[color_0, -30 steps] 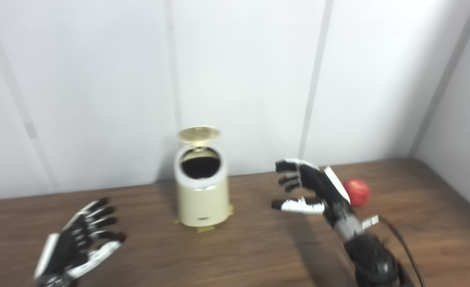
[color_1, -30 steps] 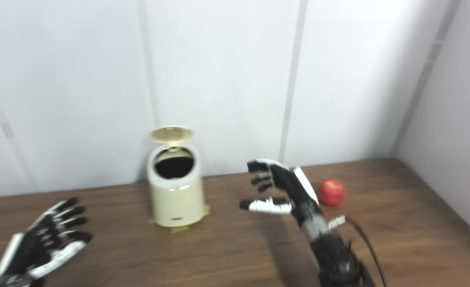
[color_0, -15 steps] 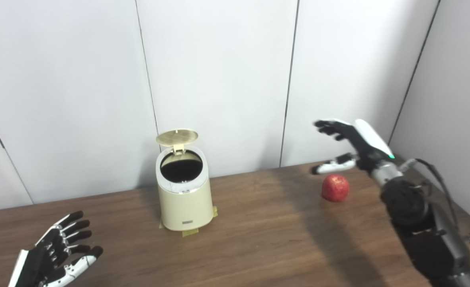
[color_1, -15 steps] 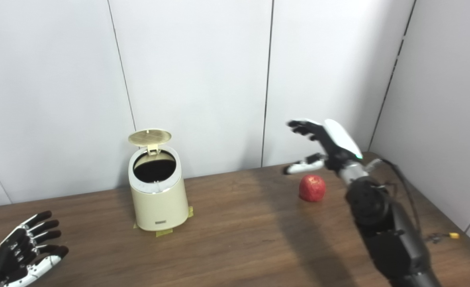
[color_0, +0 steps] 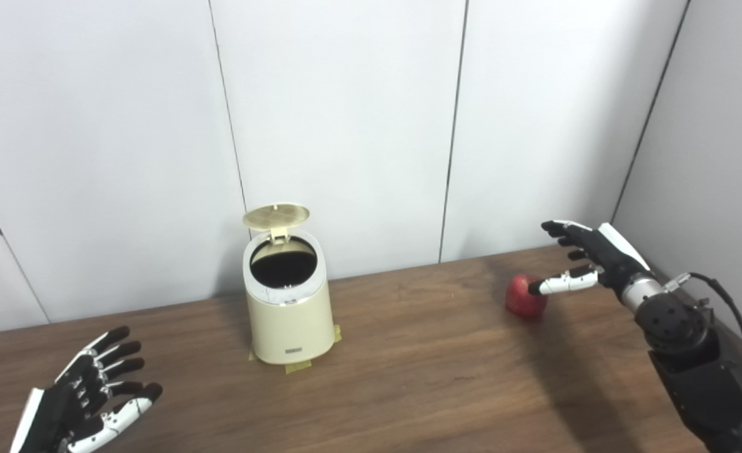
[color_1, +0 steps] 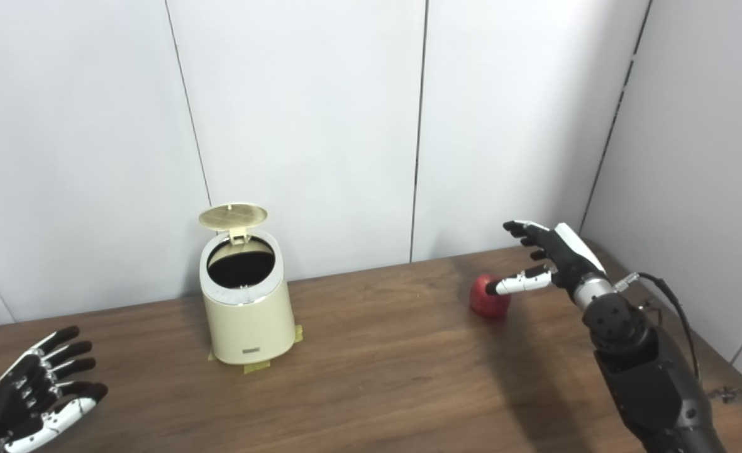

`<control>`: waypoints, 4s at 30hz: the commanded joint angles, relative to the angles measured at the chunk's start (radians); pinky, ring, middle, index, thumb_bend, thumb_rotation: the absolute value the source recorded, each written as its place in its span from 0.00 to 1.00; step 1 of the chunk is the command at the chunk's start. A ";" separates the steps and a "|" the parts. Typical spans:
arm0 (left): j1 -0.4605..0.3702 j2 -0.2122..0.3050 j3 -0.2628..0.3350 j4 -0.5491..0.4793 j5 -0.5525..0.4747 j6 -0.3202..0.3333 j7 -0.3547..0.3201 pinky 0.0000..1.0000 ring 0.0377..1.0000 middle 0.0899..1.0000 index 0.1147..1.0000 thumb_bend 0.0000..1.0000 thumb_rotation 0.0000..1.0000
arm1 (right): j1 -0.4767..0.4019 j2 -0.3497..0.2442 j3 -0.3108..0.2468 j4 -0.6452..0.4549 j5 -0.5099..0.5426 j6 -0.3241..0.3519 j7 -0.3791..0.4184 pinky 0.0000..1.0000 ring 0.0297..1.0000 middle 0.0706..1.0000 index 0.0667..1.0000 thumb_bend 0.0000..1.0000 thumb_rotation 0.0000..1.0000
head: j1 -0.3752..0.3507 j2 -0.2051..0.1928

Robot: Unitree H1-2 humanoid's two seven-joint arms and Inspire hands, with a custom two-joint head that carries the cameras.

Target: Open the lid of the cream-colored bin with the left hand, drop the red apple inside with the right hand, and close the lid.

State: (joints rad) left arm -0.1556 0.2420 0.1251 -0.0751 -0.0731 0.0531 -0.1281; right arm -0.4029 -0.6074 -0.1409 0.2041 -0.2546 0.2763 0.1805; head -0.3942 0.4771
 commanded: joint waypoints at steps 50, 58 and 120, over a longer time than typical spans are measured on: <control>-0.029 0.035 -0.038 -0.030 0.039 -0.046 -0.021 0.57 0.69 0.76 0.82 0.54 0.00 | -0.126 0.018 0.198 0.432 -0.107 -0.344 -0.271 0.48 0.44 0.42 0.49 0.52 0.00 | 0.045 0.039; -0.031 0.035 -0.040 0.002 0.037 -0.079 -0.033 0.58 0.69 0.76 0.82 0.56 0.00 | -0.111 0.060 0.158 0.268 -0.109 -0.344 -0.337 0.43 0.42 0.40 0.49 0.52 0.00 | 0.091 0.033; -0.059 -0.135 -0.114 0.059 0.117 -0.116 0.057 0.63 0.71 0.74 0.81 0.68 0.12 | -0.453 0.525 0.250 0.194 -0.064 -0.135 -0.259 0.32 0.43 0.42 0.46 0.52 0.00 | 0.476 -0.004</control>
State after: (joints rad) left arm -0.1653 0.1099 0.0117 -0.0030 0.0381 -0.0482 -0.0842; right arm -0.7860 -0.0855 0.1081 0.4213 -0.3145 0.1677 -0.0643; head 0.0798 0.4725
